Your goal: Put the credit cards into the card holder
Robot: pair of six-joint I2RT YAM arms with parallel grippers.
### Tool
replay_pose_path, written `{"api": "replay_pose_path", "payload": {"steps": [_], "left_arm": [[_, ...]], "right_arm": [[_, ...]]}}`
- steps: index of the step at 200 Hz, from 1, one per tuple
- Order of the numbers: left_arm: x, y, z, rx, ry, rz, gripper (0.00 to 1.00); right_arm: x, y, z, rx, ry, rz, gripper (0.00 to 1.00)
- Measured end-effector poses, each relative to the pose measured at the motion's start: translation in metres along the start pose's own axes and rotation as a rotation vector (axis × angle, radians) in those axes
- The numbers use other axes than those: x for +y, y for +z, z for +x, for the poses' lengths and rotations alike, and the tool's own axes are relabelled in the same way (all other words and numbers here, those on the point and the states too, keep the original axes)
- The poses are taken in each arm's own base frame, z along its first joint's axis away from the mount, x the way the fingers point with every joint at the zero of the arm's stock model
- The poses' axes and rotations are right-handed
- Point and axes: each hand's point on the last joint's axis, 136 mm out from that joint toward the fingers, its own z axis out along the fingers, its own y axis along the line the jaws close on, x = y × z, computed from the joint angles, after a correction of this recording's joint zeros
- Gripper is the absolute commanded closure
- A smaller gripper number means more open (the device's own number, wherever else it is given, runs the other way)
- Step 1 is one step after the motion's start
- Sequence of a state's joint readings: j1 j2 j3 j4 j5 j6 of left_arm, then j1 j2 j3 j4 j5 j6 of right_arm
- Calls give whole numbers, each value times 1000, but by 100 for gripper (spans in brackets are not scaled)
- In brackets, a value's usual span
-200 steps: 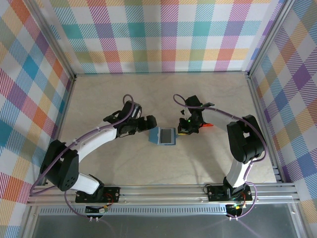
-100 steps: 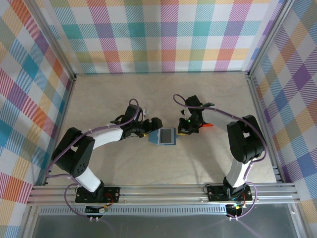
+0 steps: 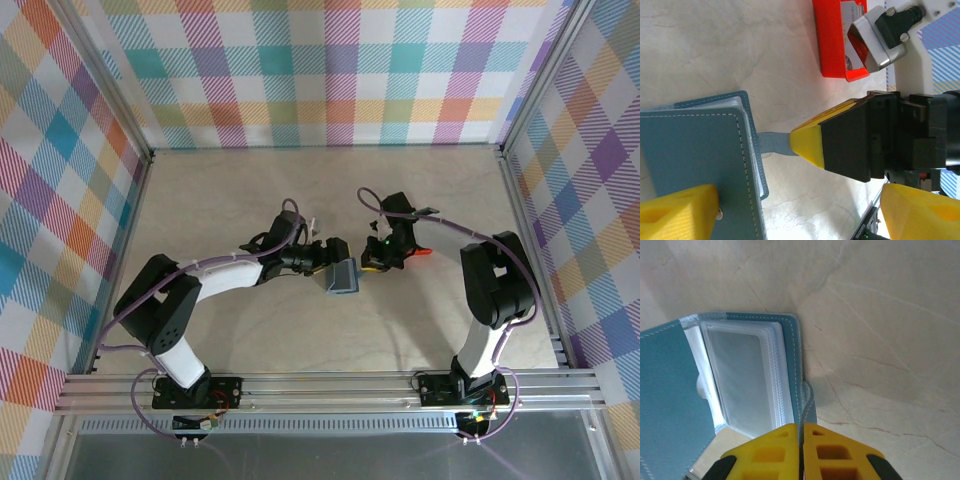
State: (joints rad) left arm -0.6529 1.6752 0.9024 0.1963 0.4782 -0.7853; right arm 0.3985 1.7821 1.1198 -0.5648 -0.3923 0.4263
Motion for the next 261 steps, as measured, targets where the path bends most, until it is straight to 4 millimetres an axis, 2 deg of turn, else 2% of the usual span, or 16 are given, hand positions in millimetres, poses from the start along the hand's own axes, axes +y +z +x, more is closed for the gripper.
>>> {"api": "replay_pose_path", "payload": {"steps": [33,55,106,126,149,182,241,261], "left_arm": [[-2,16,5,21,-6,7,19],[3,27,7,30,-24,8,19],[11,39,11,47,-28,-6,20],[12,42,11,46,-27,-5,21],[15,43,12,49,-26,-9,21],[16,43,12,49,-22,-10,22],[17,44,11,41,-19,-20,23],[18,45,12,42,-20,-22,24]], "right_arm": [[1,-1,-1,-1,7,-14,92],[2,-1,-1,0,11,-18,90],[-1,-2,-3,-4,21,-21,71],[-6,-2,-2,-4,34,-16,68],[-8,-3,-2,-4,41,-15,68],[-8,-2,-1,-3,39,-18,74],[-5,-9,0,-21,27,-22,73],[-3,-14,1,-34,19,-27,75]]}}
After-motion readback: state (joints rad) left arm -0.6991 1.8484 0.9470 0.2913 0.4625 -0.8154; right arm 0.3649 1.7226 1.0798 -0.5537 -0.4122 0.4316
